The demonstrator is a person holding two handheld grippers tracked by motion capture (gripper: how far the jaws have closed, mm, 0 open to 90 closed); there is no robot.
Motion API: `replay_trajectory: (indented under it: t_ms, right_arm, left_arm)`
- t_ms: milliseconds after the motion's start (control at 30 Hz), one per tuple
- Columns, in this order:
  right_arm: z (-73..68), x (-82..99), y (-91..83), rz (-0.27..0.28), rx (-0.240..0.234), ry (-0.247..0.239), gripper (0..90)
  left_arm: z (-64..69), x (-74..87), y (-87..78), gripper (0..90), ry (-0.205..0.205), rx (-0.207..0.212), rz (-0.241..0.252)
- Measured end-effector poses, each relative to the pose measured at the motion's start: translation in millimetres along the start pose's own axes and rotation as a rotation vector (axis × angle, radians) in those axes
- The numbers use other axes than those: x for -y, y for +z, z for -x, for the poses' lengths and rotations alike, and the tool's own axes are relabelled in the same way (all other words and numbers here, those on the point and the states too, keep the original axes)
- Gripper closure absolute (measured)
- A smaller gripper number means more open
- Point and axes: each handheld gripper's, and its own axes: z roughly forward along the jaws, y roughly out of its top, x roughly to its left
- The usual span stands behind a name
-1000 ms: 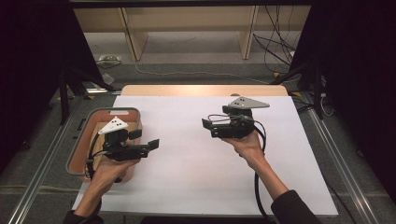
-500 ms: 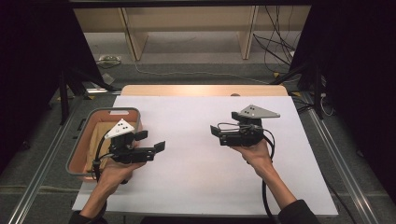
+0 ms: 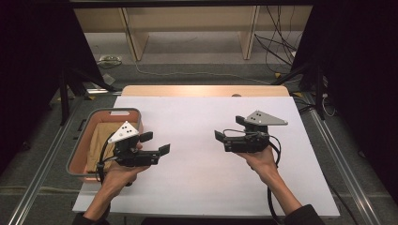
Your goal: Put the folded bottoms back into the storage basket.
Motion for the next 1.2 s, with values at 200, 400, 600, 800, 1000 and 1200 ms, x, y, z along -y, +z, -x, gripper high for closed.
replay_trajectory:
  t_ms: [200,400,600,800,1000,1200]
  right_arm:
    - [1.5,5.3,-8.6,0.024,0.003,0.002,7.6]
    - [0.4,9.3,-14.3,0.026,0.003,-0.002,7.6]
    - [-2.3,12.5,-19.9,0.038,0.003,-0.002,7.6]
    - [-4.0,15.8,-26.6,0.049,-0.004,-0.004,7.6]
    - [-5.0,20.7,-32.5,0.051,-0.004,-0.002,7.6]
    - [-5.8,24.3,-37.4,0.059,-0.009,0.007,6.9]
  left_arm:
    - [3.0,1.1,-0.4,16.5,0.009,0.014,0.025]
    - [5.0,2.1,-1.1,16.5,0.016,0.026,0.041]
    - [7.5,2.7,-2.8,16.5,0.025,0.037,0.070]
    - [9.9,3.5,-3.4,16.5,0.033,0.046,0.080]
    - [10.9,5.0,-3.6,16.3,0.035,0.054,0.086]
    - [12.7,6.8,-4.2,15.9,0.038,0.065,0.099]
